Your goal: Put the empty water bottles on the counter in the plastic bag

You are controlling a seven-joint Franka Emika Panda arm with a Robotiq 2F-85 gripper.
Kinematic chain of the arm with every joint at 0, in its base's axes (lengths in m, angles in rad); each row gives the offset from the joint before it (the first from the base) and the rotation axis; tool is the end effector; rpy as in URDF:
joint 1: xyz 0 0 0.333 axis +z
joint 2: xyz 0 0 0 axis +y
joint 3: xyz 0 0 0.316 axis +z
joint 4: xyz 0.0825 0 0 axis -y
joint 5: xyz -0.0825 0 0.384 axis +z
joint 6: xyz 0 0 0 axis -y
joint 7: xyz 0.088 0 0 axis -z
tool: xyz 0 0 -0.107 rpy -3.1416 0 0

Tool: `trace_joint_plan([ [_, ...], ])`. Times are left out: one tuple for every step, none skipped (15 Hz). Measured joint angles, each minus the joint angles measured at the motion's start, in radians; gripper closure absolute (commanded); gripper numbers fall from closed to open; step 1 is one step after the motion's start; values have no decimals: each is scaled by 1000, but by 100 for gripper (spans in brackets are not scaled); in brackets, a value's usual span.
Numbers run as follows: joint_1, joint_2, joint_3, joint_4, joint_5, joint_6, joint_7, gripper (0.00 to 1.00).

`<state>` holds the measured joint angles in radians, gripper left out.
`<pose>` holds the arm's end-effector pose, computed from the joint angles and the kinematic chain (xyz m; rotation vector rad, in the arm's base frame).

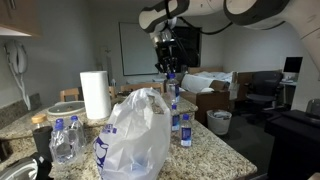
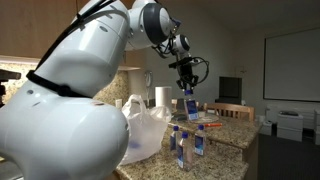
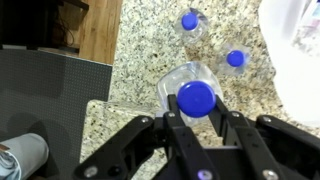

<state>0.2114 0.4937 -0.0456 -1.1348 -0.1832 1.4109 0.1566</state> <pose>0.6666 0.0971 0.5116 2.8926 0.0040 -0.2626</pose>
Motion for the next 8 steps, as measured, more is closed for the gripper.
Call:
trace_joint_plan([
  [20,-2,15,2,0,-7,-8,85],
  [39,0,31,5,1,-15,-18,86],
  [57,6,47,9,2,-24,-26,85],
  [71,15,61,16,3,-33,-35,85],
  [81,29,79,29,4,-44,-41,86],
  [87,47,101,45,4,-56,-48,85],
  [95,69,117,65,4,-70,-52,85],
  [105,91,129,86,3,-81,-53,85],
])
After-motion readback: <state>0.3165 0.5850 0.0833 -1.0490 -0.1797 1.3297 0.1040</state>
